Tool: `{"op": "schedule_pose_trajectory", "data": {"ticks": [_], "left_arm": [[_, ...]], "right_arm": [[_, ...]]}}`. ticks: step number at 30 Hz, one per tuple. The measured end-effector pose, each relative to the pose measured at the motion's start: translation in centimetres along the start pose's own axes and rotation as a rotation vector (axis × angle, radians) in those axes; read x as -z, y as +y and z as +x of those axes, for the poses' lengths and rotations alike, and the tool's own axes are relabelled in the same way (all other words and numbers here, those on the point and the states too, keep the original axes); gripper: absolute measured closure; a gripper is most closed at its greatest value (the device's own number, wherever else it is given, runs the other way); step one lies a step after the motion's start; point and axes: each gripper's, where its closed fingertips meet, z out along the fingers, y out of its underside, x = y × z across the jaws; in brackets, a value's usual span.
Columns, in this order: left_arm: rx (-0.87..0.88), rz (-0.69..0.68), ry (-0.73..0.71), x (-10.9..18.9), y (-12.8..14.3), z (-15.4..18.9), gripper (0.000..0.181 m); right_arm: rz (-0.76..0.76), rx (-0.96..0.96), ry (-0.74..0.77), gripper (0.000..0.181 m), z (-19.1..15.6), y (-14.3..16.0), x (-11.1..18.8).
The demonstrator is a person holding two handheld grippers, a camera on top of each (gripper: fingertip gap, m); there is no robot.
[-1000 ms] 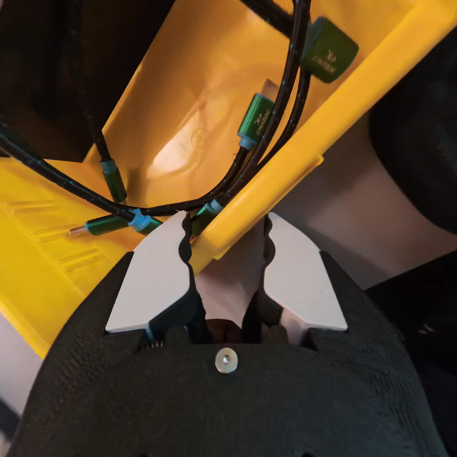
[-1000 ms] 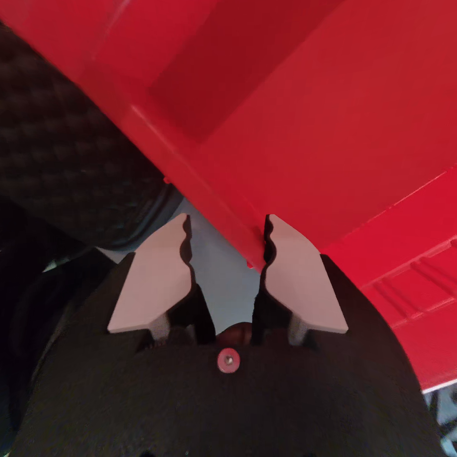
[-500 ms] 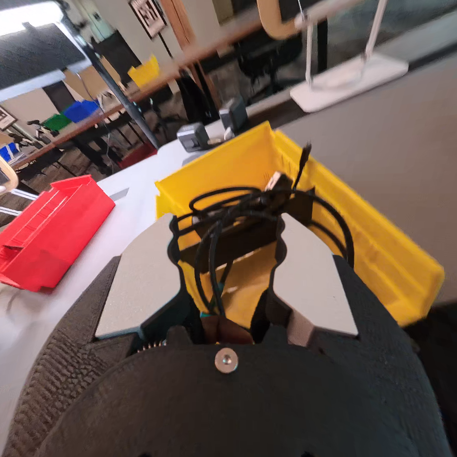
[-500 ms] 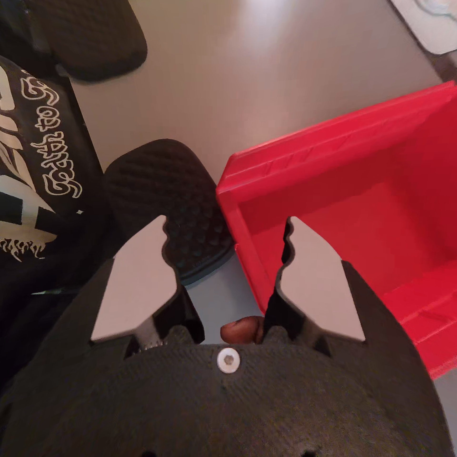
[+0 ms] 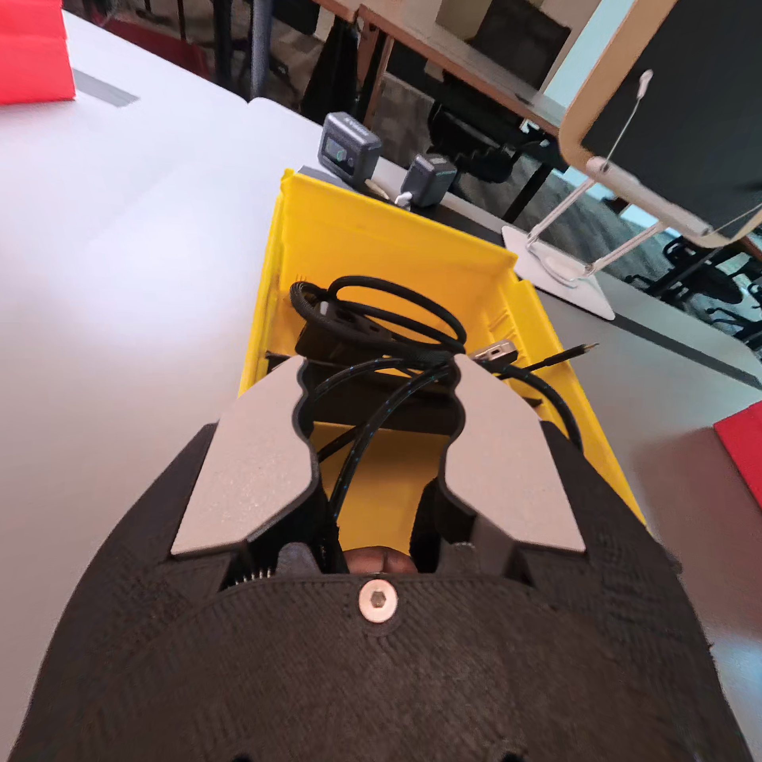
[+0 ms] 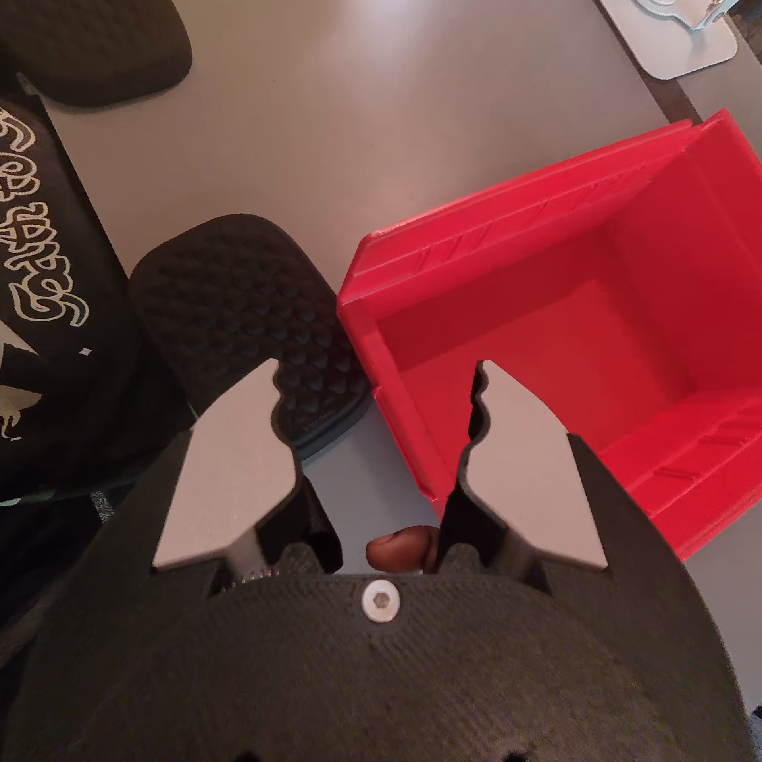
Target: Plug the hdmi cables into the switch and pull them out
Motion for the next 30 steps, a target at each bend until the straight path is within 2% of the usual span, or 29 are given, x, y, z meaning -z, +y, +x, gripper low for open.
{"op": "schedule_pose_trajectory", "data": {"ticks": [4,10,11,13,15,19,22,25,30], "left_arm": [[0.019,0.031,0.039,0.2,-0.4,0.6,0.120],[0.057,0.020,0.103,-1.8,0.4,1.9,0.120],[0.064,0.040,0.113,-2.0,0.3,2.1,0.127],[0.060,0.096,0.133,-2.2,-0.2,2.5,0.154],[0.028,0.164,0.160,-2.1,-1.0,3.3,0.169],[-0.171,0.285,0.215,-1.5,-2.2,6.8,0.174],[-0.253,0.421,0.251,-0.3,-3.7,9.7,0.174],[-0.303,0.574,0.278,1.8,-5.5,12.0,0.174],[-0.428,0.746,0.294,6.8,-7.5,16.3,0.174]], "right_arm": [[0.006,0.027,0.007,0.094,-0.1,-0.6,-0.2],[0.038,0.091,0.002,0.097,-0.6,-2.1,-0.4],[0.040,0.102,0.001,0.097,-0.6,-2.2,-0.5],[0.034,0.120,0.005,0.098,-0.6,-2.5,-0.8],[0.024,0.135,0.017,0.098,-0.5,-2.5,-1.0],[0.047,0.173,0.061,0.103,-0.1,-3.1,-1.0],[0.140,0.134,0.031,0.108,-0.4,-4.8,-0.6],[0.260,0.096,0.010,0.102,-0.6,-6.8,0.2],[0.443,0.114,0.095,0.095,0.3,-9.7,1.8]]}}
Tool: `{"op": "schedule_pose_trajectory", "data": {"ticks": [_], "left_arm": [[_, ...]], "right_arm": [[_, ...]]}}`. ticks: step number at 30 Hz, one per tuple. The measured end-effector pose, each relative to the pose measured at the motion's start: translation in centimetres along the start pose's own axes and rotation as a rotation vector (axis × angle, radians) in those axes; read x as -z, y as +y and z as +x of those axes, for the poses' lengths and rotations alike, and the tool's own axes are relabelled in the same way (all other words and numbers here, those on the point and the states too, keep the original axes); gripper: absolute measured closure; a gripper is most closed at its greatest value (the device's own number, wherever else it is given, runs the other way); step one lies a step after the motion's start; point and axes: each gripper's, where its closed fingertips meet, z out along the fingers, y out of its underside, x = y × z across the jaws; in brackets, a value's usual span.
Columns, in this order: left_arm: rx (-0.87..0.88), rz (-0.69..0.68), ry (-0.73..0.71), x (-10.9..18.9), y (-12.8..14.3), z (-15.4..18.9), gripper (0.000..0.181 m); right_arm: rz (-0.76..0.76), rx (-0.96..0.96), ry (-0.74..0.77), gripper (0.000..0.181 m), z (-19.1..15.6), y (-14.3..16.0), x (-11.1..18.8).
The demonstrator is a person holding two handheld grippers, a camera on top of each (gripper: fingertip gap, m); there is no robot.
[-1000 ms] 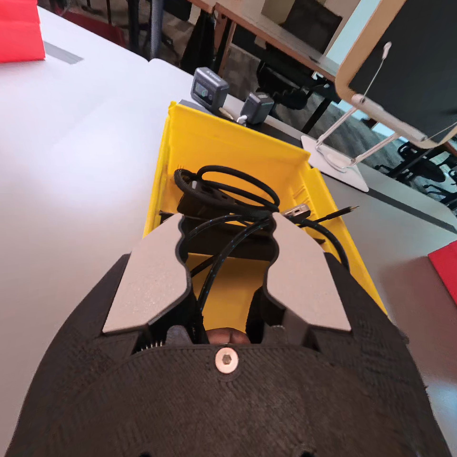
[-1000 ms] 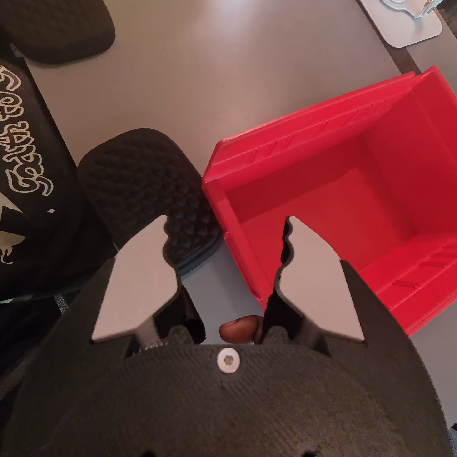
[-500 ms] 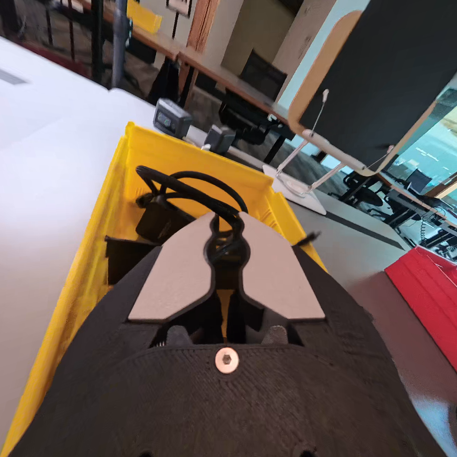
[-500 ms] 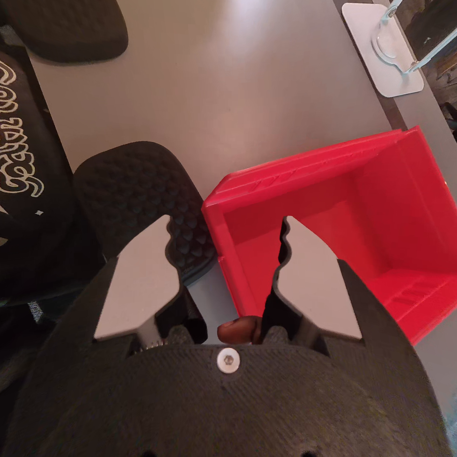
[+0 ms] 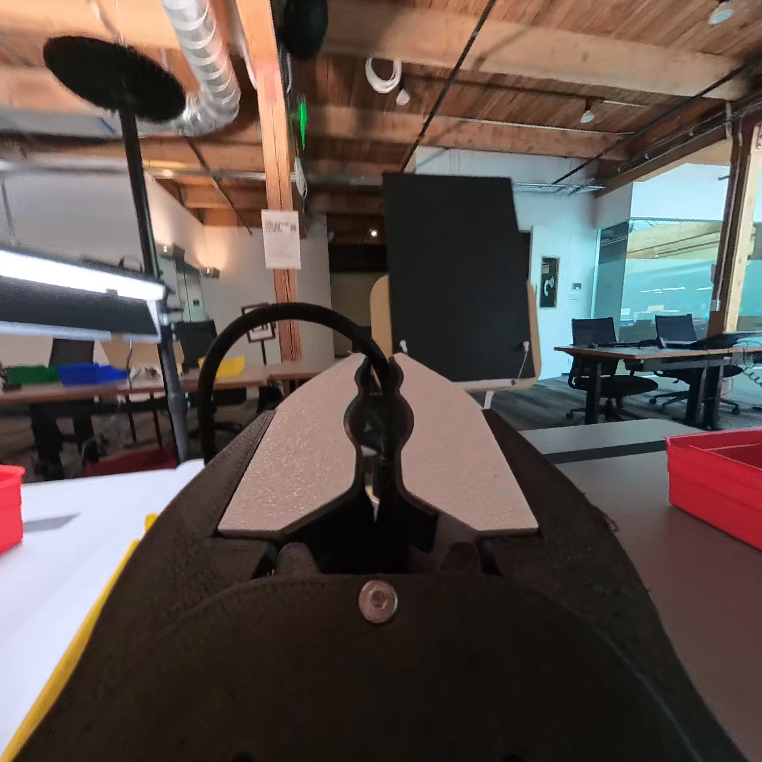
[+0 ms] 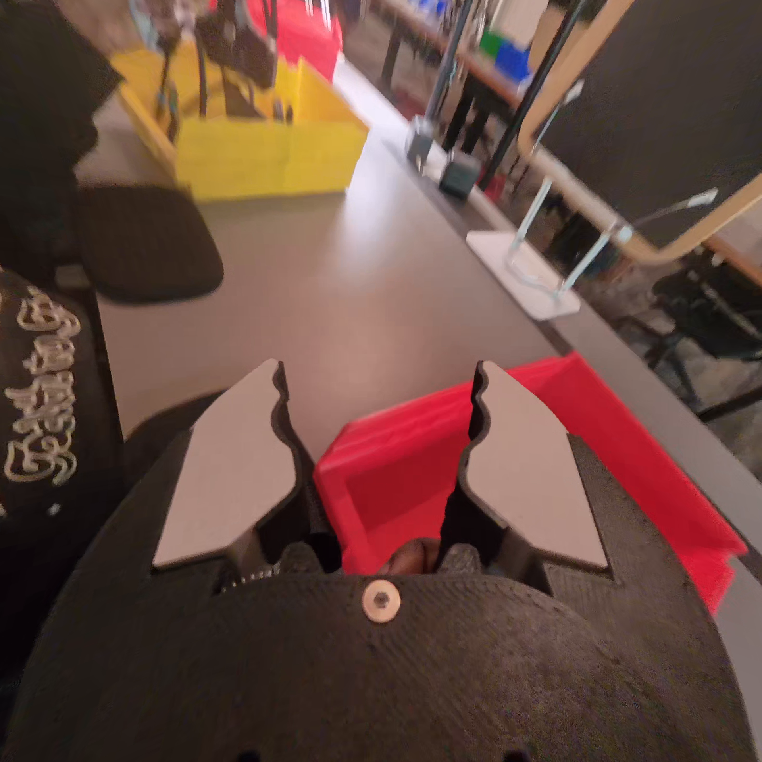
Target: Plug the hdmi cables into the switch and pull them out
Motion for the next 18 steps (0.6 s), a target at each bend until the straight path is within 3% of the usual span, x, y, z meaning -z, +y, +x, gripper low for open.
{"op": "schedule_pose_trajectory", "data": {"ticks": [3,7,12,15,18], "left_arm": [[-0.039,0.045,0.073,0.7,-3.3,3.6,0.173],[-0.056,0.084,0.183,2.1,-6.4,8.2,0.174],[-0.009,0.129,0.409,3.9,-8.7,14.5,0.173],[0.020,0.132,0.557,4.9,-9.3,17.9,0.172],[0.037,0.112,0.659,5.5,-9.0,20.3,0.172]], "right_arm": [[0.271,-0.047,-0.019,0.091,-0.5,-4.5,-0.5],[0.659,-0.041,-0.227,0.054,-6.2,-10.1,-2.0],[0.599,-0.056,-0.464,0.044,-14.1,-10.3,-8.3],[0.569,-0.087,-0.473,0.052,-15.7,-9.9,-10.9],[0.596,-0.202,-0.511,0.063,-15.9,-10.3,-11.3]]}}
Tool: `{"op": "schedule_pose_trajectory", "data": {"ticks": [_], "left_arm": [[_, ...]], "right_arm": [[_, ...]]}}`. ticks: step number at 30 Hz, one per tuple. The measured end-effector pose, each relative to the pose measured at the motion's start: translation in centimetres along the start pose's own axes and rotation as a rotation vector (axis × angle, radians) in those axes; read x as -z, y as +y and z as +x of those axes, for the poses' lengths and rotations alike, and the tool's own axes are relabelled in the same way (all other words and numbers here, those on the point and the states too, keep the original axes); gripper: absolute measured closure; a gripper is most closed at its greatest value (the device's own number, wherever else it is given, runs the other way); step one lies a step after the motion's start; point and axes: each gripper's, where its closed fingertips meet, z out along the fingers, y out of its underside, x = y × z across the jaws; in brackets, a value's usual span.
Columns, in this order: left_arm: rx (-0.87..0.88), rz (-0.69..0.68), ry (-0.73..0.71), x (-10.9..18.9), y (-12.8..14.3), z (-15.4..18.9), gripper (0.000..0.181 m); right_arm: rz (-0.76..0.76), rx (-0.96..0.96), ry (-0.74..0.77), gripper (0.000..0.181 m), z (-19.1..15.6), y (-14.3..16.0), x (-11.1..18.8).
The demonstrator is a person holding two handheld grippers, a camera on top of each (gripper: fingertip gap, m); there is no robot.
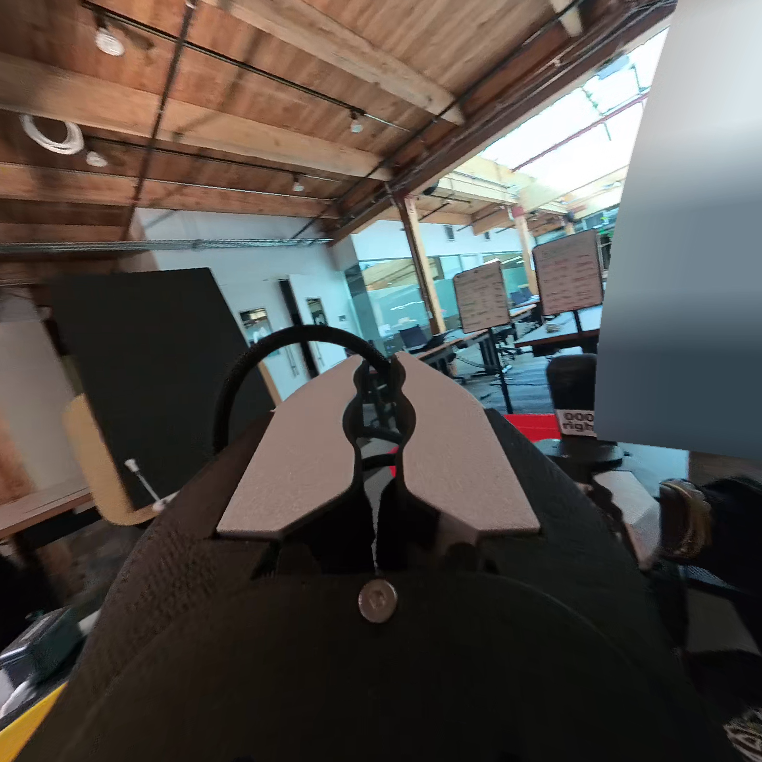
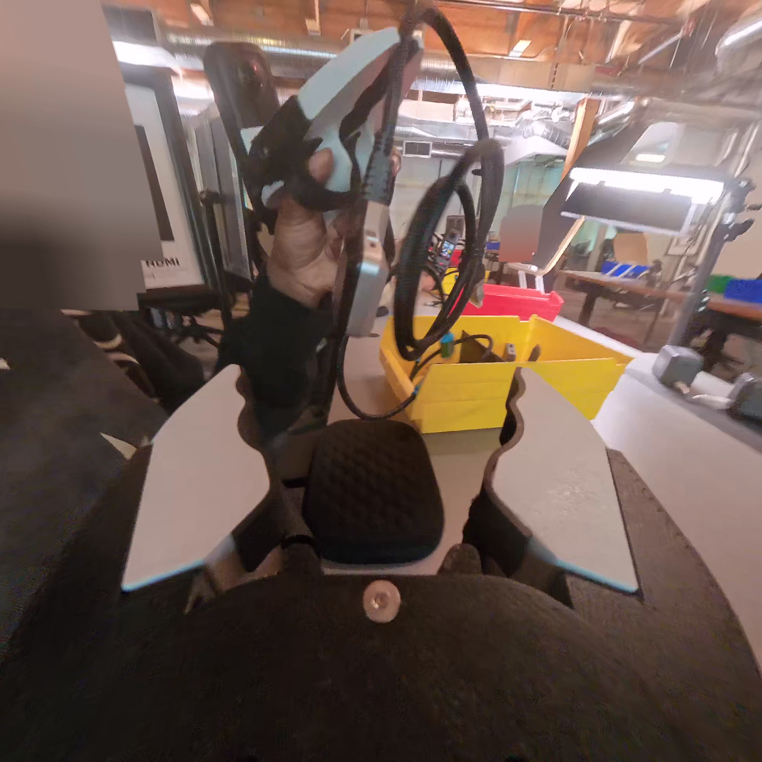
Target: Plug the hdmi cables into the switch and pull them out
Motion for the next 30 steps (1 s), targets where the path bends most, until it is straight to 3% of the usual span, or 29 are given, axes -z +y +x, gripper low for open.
{"op": "schedule_pose_trajectory", "data": {"ticks": [5,10,13,15,18,22,30], "left_arm": [[-0.022,-0.054,0.059,-1.5,1.6,2.0,0.172],[-0.026,-0.089,0.149,-2.7,3.0,4.3,0.172],[0.044,-0.089,0.272,-3.2,3.7,6.2,0.173],[0.081,-0.090,0.317,-3.5,4.2,6.9,0.173],[0.093,-0.100,0.288,-3.6,4.6,6.0,0.172],[0.033,-0.126,0.282,-1.6,3.5,4.8,0.141],[-0.292,-0.341,0.047,3.8,3.8,-0.5,0.140]], "right_arm": [[0.065,-0.179,0.027,0.072,-0.3,-1.1,-0.4],[0.019,-0.054,0.142,0.086,0.9,0.1,-0.9],[-0.023,-0.036,0.129,0.110,1.2,1.3,-1.0],[-0.043,-0.030,0.044,0.141,0.1,1.8,-1.0],[0.000,0.015,0.096,0.147,0.7,1.1,-0.5],[0.062,-0.105,0.126,0.150,2.2,-0.6,1.1],[0.050,-0.287,0.176,0.151,5.5,0.0,3.1]]}}
